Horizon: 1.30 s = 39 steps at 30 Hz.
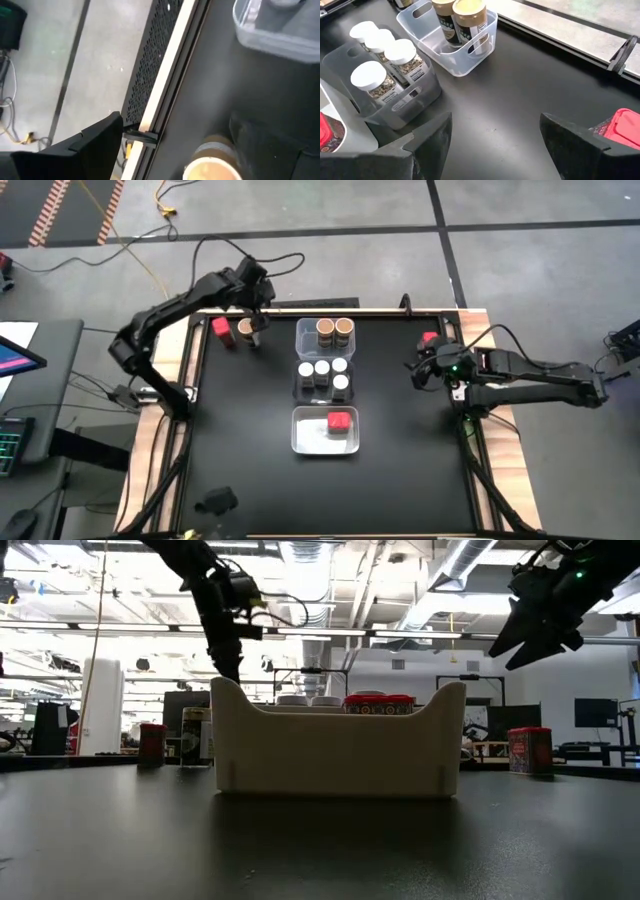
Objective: Sort spices by type
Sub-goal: Put the brown seasoning bottle into the white transparent bin aligned with the other brown seasoning bottles
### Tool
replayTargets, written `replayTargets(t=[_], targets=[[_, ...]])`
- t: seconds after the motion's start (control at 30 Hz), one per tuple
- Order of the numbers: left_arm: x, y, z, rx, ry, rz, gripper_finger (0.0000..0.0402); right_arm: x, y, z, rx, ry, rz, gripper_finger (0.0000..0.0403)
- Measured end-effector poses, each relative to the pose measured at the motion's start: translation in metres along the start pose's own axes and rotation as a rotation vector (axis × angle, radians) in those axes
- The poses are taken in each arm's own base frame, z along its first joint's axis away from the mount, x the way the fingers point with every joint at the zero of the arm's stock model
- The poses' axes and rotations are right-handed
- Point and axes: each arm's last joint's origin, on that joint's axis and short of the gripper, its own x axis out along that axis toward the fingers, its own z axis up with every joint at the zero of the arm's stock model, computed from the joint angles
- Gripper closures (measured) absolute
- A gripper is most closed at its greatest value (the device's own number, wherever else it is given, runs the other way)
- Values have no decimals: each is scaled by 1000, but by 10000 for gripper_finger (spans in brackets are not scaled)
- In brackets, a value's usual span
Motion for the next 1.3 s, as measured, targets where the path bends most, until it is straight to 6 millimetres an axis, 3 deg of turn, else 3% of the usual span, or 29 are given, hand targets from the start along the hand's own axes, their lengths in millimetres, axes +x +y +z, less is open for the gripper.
replayTargets(t=[0.13, 0.4, 1.0, 1.3], targets=[[12, -4, -1, 96, 64, -2, 50, 0, -1, 1, 5, -11, -24, 74], [12, -14, -1, 396, 61, -100, 50, 2, -6, 3, 34, -18, -65, 74], [11, -18, -5, 339, 91, -150, 50, 3, -8, 3, 57, -20, -73, 74], [11, -23, -15, 548, 167, -211, 50, 10, -9, -5, 84, -4, -83, 74]])
